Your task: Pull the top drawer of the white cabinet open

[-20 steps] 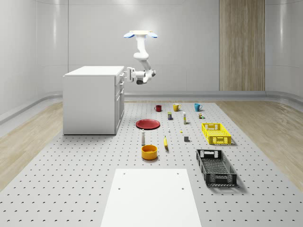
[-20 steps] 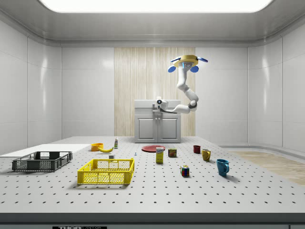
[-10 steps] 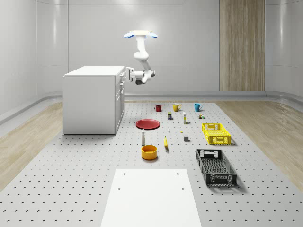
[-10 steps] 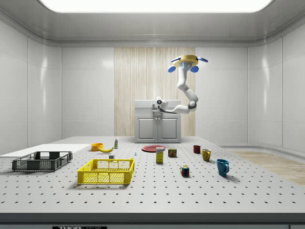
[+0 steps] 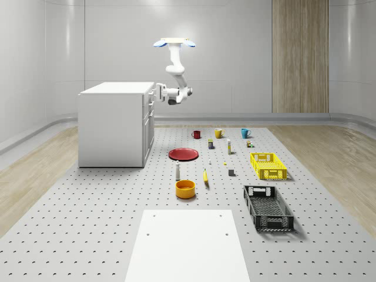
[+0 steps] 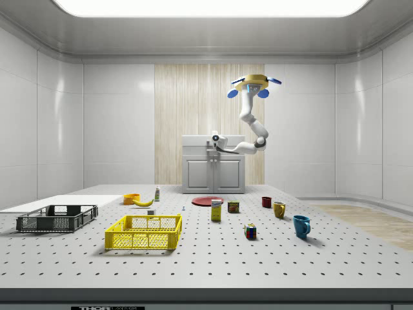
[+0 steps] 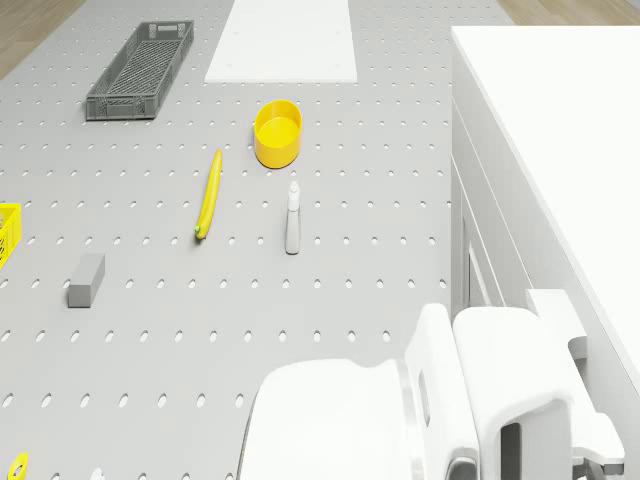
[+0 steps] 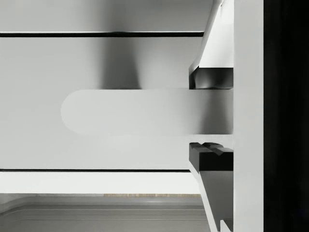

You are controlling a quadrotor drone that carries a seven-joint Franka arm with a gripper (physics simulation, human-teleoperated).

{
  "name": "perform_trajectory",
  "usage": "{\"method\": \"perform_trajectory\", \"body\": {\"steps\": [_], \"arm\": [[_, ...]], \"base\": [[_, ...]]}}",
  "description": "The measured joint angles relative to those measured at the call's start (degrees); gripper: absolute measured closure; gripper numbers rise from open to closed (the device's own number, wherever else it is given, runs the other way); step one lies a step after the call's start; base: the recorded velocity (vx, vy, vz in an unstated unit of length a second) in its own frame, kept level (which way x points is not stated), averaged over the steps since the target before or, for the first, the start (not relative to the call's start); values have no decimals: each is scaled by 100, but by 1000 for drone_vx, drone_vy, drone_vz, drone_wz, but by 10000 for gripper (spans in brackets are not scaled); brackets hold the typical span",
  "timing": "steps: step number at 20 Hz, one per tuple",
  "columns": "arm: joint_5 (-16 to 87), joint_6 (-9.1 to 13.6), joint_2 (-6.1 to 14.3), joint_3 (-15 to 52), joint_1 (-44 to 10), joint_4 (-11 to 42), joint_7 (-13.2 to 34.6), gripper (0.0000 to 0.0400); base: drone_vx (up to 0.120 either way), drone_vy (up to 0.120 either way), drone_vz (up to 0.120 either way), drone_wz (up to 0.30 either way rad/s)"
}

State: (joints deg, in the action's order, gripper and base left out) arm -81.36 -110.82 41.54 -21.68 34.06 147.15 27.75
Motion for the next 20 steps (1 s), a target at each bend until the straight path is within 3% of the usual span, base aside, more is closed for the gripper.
{"method": "perform_trajectory", "body": {"steps": [9, 18, 19, 20], "arm": [[-56, 38, -16, 33, -62, 11, -158, 284], [126, 217, 40, -94, -196, 37, -114, 271], [139, 240, 29, -118, -207, 53, -252, 250], [376, 256, -34, -204, -192, 96, -339, 118]], "base": [[0, 0, 0, 0], [0, 0, 0, 0], [0, 0, 0, 0], [0, 0, 0, 0]]}}
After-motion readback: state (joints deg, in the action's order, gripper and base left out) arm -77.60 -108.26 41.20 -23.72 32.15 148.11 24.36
